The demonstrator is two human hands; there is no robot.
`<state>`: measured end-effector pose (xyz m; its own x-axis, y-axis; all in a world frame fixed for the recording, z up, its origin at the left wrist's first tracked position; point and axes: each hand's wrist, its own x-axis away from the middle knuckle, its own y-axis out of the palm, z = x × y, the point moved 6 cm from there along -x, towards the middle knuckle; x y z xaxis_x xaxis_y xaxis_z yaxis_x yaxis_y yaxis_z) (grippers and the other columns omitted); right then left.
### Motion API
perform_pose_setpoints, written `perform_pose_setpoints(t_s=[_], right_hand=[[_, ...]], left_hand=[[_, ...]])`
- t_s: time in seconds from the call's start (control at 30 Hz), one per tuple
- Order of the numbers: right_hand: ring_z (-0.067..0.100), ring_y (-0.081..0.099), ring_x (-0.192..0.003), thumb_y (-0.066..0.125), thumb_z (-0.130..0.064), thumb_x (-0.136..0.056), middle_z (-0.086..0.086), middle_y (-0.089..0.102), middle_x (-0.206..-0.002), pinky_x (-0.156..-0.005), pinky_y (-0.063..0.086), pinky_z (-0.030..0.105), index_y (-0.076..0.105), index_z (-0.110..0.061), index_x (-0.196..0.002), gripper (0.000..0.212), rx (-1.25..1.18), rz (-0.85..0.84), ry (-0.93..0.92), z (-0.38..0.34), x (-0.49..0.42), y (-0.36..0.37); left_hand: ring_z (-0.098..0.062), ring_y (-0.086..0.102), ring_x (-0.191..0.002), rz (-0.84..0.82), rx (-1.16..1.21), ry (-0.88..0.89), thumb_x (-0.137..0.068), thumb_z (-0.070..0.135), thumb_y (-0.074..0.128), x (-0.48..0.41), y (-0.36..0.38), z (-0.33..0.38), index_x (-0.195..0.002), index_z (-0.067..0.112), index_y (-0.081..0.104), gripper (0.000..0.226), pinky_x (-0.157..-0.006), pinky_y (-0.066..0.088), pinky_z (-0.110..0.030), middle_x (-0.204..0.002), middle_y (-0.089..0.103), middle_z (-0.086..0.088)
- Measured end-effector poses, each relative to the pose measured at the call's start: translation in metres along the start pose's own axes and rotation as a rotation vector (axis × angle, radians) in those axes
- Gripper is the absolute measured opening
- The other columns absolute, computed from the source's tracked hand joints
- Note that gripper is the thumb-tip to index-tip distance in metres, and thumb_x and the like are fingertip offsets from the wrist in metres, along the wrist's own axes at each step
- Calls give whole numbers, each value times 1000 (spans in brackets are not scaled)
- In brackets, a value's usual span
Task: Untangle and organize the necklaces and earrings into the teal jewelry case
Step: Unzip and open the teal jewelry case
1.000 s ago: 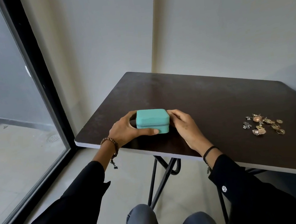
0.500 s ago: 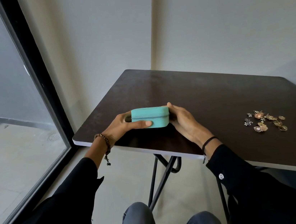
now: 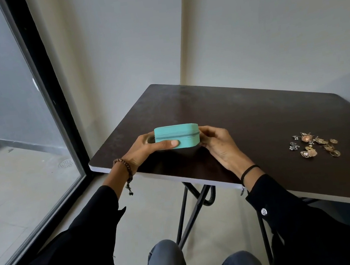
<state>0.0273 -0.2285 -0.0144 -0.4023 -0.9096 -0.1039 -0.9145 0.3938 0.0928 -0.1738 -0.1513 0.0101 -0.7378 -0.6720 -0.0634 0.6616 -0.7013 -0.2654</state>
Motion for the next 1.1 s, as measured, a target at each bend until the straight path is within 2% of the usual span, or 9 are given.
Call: perform_pose_setpoints(t_s=[0.1, 0.2, 0.27, 0.43, 0.7, 0.8, 0.87, 0.97, 1.1], right_hand=[[26, 72, -105, 74, -23, -90, 3, 78, -104, -93, 60, 40, 76, -17, -108, 19, 171, 102, -76, -10, 6, -1], [15, 73, -97, 73, -16, -94, -5, 78, -98, -84, 60, 27, 76, -26, -100, 12, 281, 147, -131, -17, 15, -5], [11, 73, -96, 74, -16, -93, -6, 78, -96, -83, 59, 24, 76, -26, -99, 12, 352, 162, -153, -20, 22, -9], [10, 73, -81, 76, -12, -91, -2, 78, -86, -79, 57, 20, 78, -24, -95, 13, 379, 169, -181, -26, 43, -15], [11, 73, -75, 75, -15, -91, 3, 77, -79, -81, 58, 21, 79, -16, -97, 7, 500, 73, -248, -51, 56, -1], [11, 75, -77, 76, -19, -92, 1, 78, -81, -83, 60, 23, 79, -13, -102, 12, 588, 15, -271, -60, 57, 11], [11, 75, -76, 76, -20, -92, 1, 78, -82, -83, 61, 25, 79, -12, -103, 14, 635, -23, -278, -64, 54, 21], [9, 75, -73, 75, -21, -93, 0, 77, -78, -83, 61, 23, 78, -13, -98, 10, 701, -70, -291, -68, 51, 37], [4, 74, -78, 79, -25, -90, -6, 77, -84, -86, 60, 23, 79, -18, -99, 12, 803, -127, -269, -68, 47, 46]], left_hand=[[-4, 67, -107, 5, 6, 11, -59, 56, 77, 1, 1, -1, -114, 33, 67, 60, -95, 47, -21, -113, 73, 14], [-1, 67, -105, 4, -1, 9, -59, 56, 77, 1, 1, -1, -111, 36, 66, 57, -92, 47, -18, -110, 73, 17], [-1, 67, -106, 6, -6, 13, -60, 57, 76, 1, 1, -1, -111, 37, 67, 56, -95, 46, -20, -110, 73, 16], [5, 66, -101, 12, -10, -2, -54, 60, 78, -1, 3, -1, -115, 36, 64, 67, -82, 46, -11, -108, 73, 19], [-1, 65, -106, 192, -103, -9, -47, 69, 85, -5, -8, -12, -127, 34, 58, 91, -98, 51, -31, -115, 69, 16], [-3, 62, -111, 277, -171, 12, -52, 62, 89, -3, -13, -13, -131, 32, 55, 91, -100, 50, -32, -120, 65, 15], [-4, 58, -113, 298, -195, 32, -60, 51, 90, -2, -12, -10, -134, 27, 52, 86, -99, 48, -27, -122, 62, 13], [-2, 54, -112, 338, -222, 46, -61, 49, 90, 0, -13, -7, -134, 27, 51, 86, -85, 39, -11, -121, 58, 15], [-3, 51, -111, 351, -250, 62, -63, 47, 90, 1, -15, -7, -138, 24, 48, 89, -79, 34, -5, -122, 55, 15]])
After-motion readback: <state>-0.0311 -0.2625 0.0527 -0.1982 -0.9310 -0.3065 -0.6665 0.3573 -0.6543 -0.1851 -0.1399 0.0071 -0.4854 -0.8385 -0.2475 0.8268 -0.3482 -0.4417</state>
